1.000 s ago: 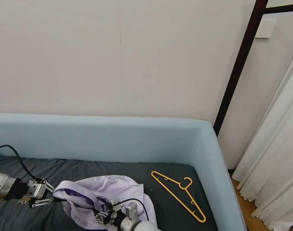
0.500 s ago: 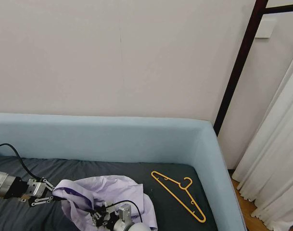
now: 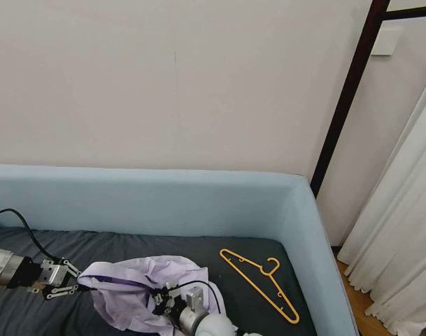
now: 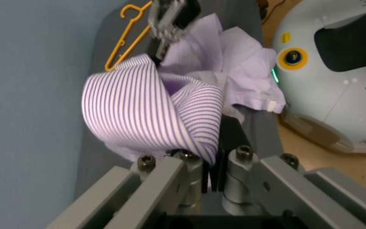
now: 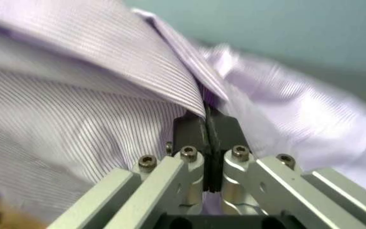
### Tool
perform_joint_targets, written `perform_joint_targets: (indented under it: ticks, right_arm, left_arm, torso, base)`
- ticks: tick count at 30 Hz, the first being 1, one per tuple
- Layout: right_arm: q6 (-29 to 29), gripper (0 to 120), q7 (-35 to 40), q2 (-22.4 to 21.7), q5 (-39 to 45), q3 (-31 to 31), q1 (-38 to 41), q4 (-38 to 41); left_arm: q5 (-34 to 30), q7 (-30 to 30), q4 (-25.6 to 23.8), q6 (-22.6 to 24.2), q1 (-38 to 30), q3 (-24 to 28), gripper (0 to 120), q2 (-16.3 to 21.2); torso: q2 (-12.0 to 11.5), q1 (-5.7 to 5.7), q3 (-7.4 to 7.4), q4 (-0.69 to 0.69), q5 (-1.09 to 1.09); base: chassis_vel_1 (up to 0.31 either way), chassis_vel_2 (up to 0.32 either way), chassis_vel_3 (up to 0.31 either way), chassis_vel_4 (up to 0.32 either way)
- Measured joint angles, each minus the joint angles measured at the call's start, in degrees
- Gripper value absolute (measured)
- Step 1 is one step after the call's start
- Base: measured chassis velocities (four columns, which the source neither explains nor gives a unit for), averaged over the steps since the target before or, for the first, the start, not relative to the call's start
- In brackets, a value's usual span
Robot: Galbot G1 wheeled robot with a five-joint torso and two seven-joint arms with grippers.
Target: Pick up the clothes from the sofa and hang them on the clothes hanger.
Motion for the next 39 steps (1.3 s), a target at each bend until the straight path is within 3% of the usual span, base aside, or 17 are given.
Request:
perform_joint_targets:
  ticks: [3, 12, 19, 27, 30, 33, 39]
  right_arm:
    - [-0.30, 0, 0.79, -2.07, -1.23, 1.03, 1.54, 2.19]
    - [-5.16, 0, 3.64, -10.39, -2.42, 4.86, 10.69, 12.54]
    - [-9.54, 0, 6.82, -14.24, 0.02, 9.73, 17.92, 19.26]
    - [-10.57, 0, 7.51, -14.66, 4.08, 11.57, 28.37, 16.97]
    - [-10.45, 0, 7.02, -15.63, 5.84, 12.47, 32.13, 15.90]
    - [-10.54, 0, 6.98, -16.78, 6.82, 12.84, 33.86, 16.07]
    - [-10.80, 0, 6.96, -20.43, 8.51, 12.97, 35.02, 19.16]
  left_arm:
    - [0.28, -1.59, 0.76, -0.43, -0.53, -0.27, 0, -0.53]
    - [3.20, -15.19, 3.85, 1.33, -9.30, 1.14, 0, -5.21]
    - [-0.91, -24.81, 0.45, 6.76, -17.05, 1.96, 0, -7.33]
    - [-5.21, -29.29, -1.78, 12.45, -29.76, 3.94, 0, -8.34]
    - [-5.84, -29.37, -0.99, 14.54, -34.82, 5.34, 0, -9.81]
    - [-6.47, -29.64, -1.64, 15.35, -35.44, 5.30, 0, -9.35]
    - [-8.07, -30.58, -6.08, 15.50, -31.68, 2.41, 0, -4.13]
  torso:
    - [0.00, 0.00, 0.00, 0.01, 0.00]
    - [0.00, 0.00, 0.00, -0.01, -0.01]
    - [0.00, 0.01, 0.01, -0.01, 0.00]
    - [0.00, 0.01, 0.00, 0.04, 0.00]
    - [-0.01, 0.01, 0.01, -0.01, -0.01]
    - [0.00, 0.02, 0.01, -0.04, -0.01]
    - [0.00, 0.02, 0.00, 0.00, 0.00]
  base:
    - [0.000, 0.000, 0.000, 0.000]
    - [0.000, 0.000, 0.000, 0.000]
    - [0.000, 0.000, 0.000, 0.000]
    - [0.000, 0.000, 0.000, 0.000]
    - [0.000, 0.000, 0.000, 0.000]
    - [0.000, 0.000, 0.000, 0.000]
    - [0.000, 0.000, 0.000, 0.000]
